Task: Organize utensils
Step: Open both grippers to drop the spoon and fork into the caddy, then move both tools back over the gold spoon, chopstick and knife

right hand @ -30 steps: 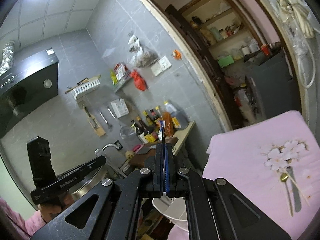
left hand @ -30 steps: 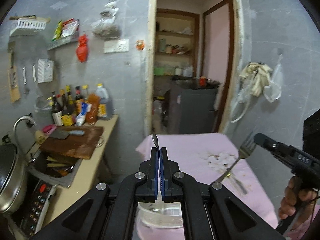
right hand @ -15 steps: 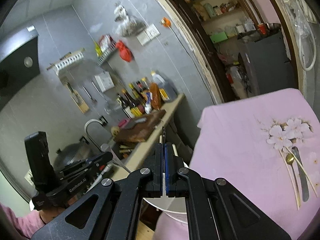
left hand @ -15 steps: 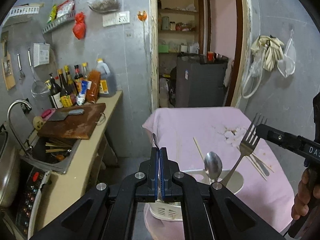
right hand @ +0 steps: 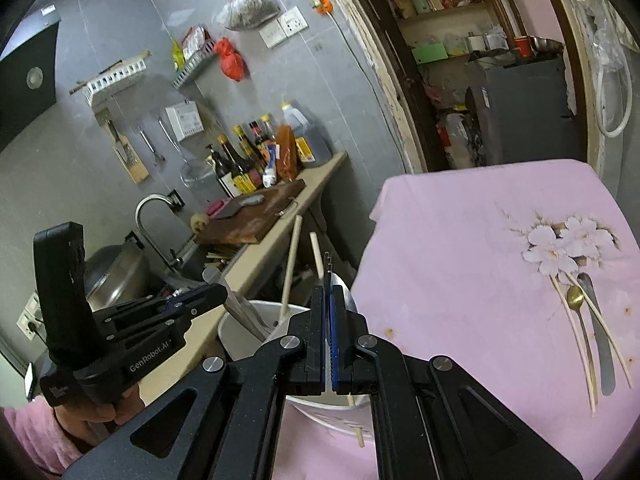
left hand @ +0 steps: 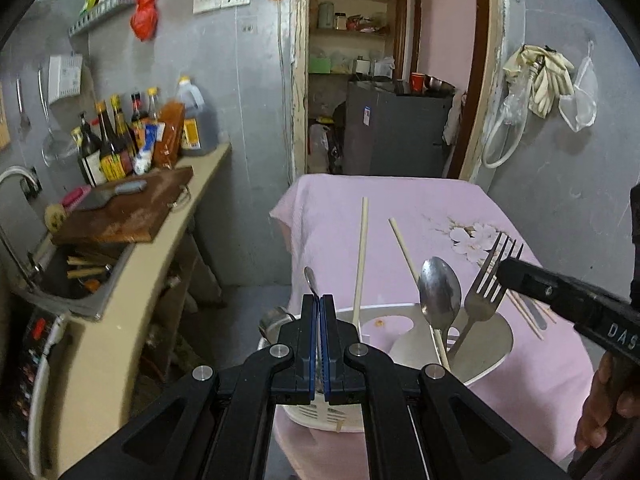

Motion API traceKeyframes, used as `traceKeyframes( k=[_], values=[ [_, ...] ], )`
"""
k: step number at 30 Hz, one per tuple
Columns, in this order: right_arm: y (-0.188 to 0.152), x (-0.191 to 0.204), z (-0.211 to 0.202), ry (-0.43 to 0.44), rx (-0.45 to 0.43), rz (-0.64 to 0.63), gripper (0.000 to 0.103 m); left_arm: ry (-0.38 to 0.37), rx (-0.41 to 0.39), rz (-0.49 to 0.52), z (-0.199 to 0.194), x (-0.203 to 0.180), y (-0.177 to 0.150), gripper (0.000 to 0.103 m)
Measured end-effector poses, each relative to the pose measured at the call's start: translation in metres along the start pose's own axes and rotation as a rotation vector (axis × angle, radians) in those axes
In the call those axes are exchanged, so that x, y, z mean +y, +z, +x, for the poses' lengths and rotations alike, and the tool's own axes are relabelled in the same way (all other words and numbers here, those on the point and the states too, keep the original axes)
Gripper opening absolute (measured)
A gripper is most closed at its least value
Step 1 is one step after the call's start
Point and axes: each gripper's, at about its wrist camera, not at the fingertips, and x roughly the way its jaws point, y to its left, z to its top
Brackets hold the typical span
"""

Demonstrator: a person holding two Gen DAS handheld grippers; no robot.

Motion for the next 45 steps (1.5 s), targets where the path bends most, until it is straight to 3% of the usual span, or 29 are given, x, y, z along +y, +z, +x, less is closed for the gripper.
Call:
traceKeyframes(
  k=[13, 26, 28, 30, 32, 36, 38, 42, 45],
  values=[
    [0.002, 0.022, 0.005, -0.09, 0.015, -0.081, 0.004, -0.095, 0.029, -0.161, 0.016, 0.02, -0.009, 0.005],
    [0.003, 0.019, -0.007, -0.089, -0.007, -0.058, 0.004, -0.122, 0.008, -0.2, 0.002, 0.027, -0.007, 0.005],
    [0.005, 0.015, -0.015, -0.099, -0.035, -0.055, 0.005, -0.132, -0.009, -0.204, -0.002, 0.026, -0.006, 0.005],
    [0.007, 0.01, -0.024, -0.107, -0.067, -0.04, 0.019, -0.14, -0.033, -0.2, -0.005, 0.022, -0.004, 0.006],
    [0.01, 0.004, -0.034, -0.12, -0.095, -0.023, 0.033, -0.14, -0.054, -0.188, -0.009, 0.015, -0.002, 0.014],
    [0.017, -0.009, -0.054, -0.149, -0.149, -0.011, 0.035, -0.138, -0.105, -0.163, -0.017, -0.001, 0.002, 0.037],
    [0.021, -0.015, -0.066, -0.172, -0.173, -0.021, 0.039, -0.129, -0.148, -0.137, -0.022, -0.014, 0.006, 0.06],
    [0.028, -0.023, -0.091, -0.227, -0.237, -0.052, 0.059, -0.126, -0.219, -0.094, -0.03, -0.037, 0.011, 0.073],
    [0.033, -0.029, -0.109, -0.272, -0.288, -0.079, 0.073, -0.128, -0.271, -0.082, -0.034, -0.056, 0.014, 0.088]
  ],
)
